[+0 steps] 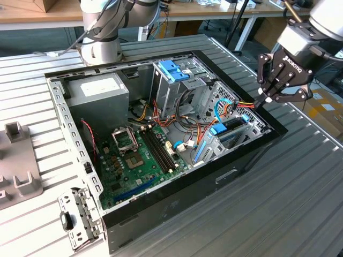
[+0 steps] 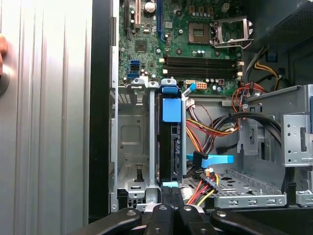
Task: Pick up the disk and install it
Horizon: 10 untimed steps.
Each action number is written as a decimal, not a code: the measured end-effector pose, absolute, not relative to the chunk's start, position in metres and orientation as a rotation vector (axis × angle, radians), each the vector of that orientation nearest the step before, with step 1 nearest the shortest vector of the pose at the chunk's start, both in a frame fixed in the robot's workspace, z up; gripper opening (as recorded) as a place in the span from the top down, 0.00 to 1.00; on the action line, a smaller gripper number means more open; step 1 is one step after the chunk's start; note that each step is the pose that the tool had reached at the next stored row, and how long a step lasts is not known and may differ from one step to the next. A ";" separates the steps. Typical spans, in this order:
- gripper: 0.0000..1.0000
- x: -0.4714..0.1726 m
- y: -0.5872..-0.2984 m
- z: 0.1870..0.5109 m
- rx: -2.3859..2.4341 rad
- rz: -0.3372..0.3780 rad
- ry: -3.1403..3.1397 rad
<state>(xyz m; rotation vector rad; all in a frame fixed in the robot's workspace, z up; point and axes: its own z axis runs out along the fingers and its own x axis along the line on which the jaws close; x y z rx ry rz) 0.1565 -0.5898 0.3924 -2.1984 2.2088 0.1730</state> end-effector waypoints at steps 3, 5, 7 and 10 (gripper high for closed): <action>0.89 0.160 -0.590 0.392 -2.199 0.173 2.209; 0.89 0.162 -0.590 0.392 -2.199 0.173 2.209; 0.89 0.165 -0.590 0.392 -2.199 0.174 2.209; 0.89 0.169 -0.590 0.392 -2.199 0.174 2.209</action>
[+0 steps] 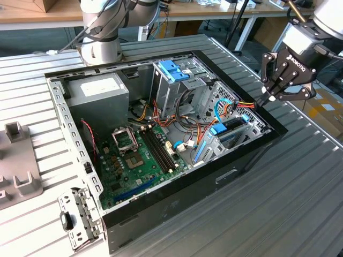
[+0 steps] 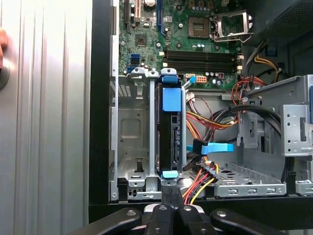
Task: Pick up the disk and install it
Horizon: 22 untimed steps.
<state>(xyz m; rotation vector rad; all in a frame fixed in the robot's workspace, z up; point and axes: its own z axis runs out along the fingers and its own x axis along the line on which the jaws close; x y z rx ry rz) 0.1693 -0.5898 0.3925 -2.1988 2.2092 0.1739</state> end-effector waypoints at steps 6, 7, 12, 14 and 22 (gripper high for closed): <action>0.89 0.182 -0.590 0.392 -2.199 0.175 2.210; 0.89 0.184 -0.590 0.392 -2.199 0.176 2.210; 0.89 0.194 -0.590 0.392 -2.200 0.177 2.211; 0.89 0.197 -0.590 0.392 -2.200 0.178 2.211; 0.89 0.203 -0.590 0.392 -2.200 0.178 2.211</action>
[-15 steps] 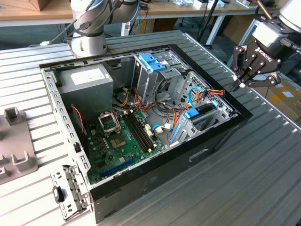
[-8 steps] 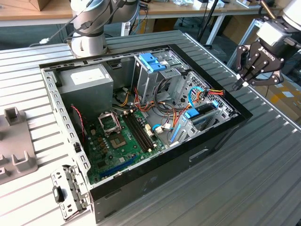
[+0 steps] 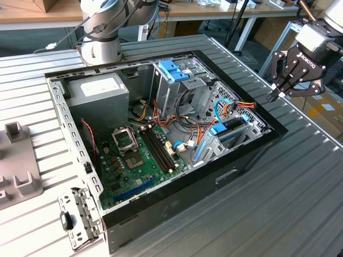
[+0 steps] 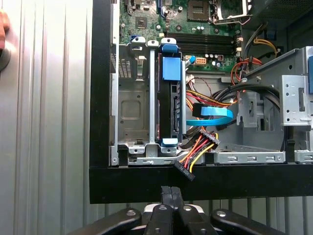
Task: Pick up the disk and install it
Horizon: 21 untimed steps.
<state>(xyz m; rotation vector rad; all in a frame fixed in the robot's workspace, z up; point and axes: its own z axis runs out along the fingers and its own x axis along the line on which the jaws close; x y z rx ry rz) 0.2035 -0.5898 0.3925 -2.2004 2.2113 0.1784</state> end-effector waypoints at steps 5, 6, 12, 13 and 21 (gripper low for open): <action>0.89 0.204 -0.590 0.392 -2.200 0.178 2.211; 0.89 0.204 -0.590 0.392 -2.200 0.178 2.211; 0.89 0.199 -0.590 0.392 -2.200 0.178 2.211; 0.89 0.197 -0.590 0.392 -2.200 0.178 2.211; 0.89 0.169 -0.590 0.392 -2.200 0.177 2.211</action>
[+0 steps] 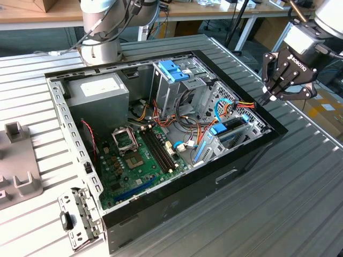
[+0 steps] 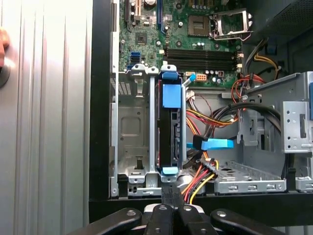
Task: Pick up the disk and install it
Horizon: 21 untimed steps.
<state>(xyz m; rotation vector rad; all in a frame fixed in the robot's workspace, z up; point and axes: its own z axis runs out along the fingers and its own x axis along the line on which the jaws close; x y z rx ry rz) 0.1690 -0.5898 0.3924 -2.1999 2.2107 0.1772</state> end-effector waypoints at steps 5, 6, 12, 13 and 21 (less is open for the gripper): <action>0.89 0.168 -0.590 0.392 -2.200 0.177 2.211; 0.89 0.168 -0.590 0.392 -2.200 0.177 2.211; 0.89 0.168 -0.588 0.392 -2.200 0.177 2.211; 0.89 0.168 -0.587 0.392 -2.200 0.177 2.211; 0.89 0.169 -0.582 0.392 -2.200 0.176 2.211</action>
